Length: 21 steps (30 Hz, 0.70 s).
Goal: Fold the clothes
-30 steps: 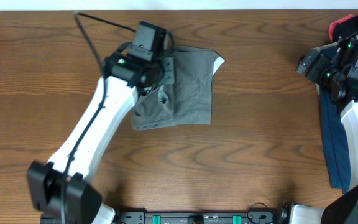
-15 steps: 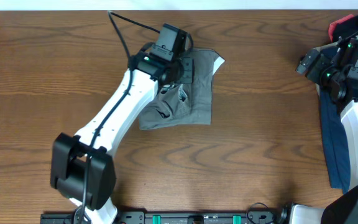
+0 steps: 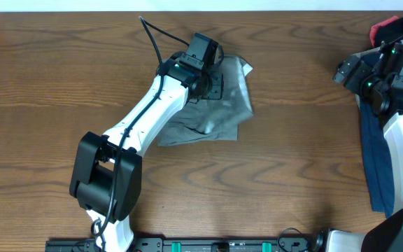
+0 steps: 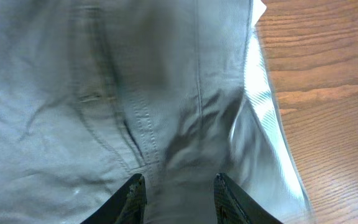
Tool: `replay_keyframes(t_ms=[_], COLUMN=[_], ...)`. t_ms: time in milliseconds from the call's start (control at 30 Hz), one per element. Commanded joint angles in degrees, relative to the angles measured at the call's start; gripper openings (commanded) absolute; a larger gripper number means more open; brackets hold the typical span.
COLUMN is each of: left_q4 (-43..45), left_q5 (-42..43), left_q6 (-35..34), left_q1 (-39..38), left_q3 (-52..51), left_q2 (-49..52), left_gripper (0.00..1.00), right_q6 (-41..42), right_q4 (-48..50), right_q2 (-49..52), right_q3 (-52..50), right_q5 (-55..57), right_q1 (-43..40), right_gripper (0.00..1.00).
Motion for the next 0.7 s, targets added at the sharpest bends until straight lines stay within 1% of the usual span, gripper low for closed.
replay_keyframes(t_ms=[0, 167, 300, 467, 500, 667], left_q4=[0.0, -0.5, -2.8, -4.2, -4.1, -3.9], left_q5=[2.1, 2.7, 2.7, 2.7, 2.7, 4.0], left_q6=[-0.1, -0.1, -0.1, -0.1, -0.1, -0.1], left_q1=[0.0, 0.2, 0.1, -0.1, -0.2, -1.1], left_q3=[1.3, 1.3, 1.3, -0.3, -0.8, -1.6], left_q2=[-0.2, -3.2, -4.1, -2.4, -1.9, 1.4], left_gripper=[0.41, 0.44, 0.44, 0.43, 0.38, 0.23], right_q6=[-1.0, -1.0, -1.0, -1.0, -1.0, -1.0], right_q4=[0.0, 0.0, 0.0, 0.0, 0.0, 0.0], right_q2=[0.3, 0.3, 0.3, 0.3, 0.3, 0.3], right_q3=[0.9, 0.9, 0.9, 0.9, 0.9, 0.9], right_q5=[0.2, 0.2, 0.2, 0.2, 0.2, 0.2], right_q1=[-0.1, -0.2, -0.1, -0.2, -0.1, -0.1], right_gripper=[0.99, 0.99, 0.99, 0.99, 0.99, 0.99])
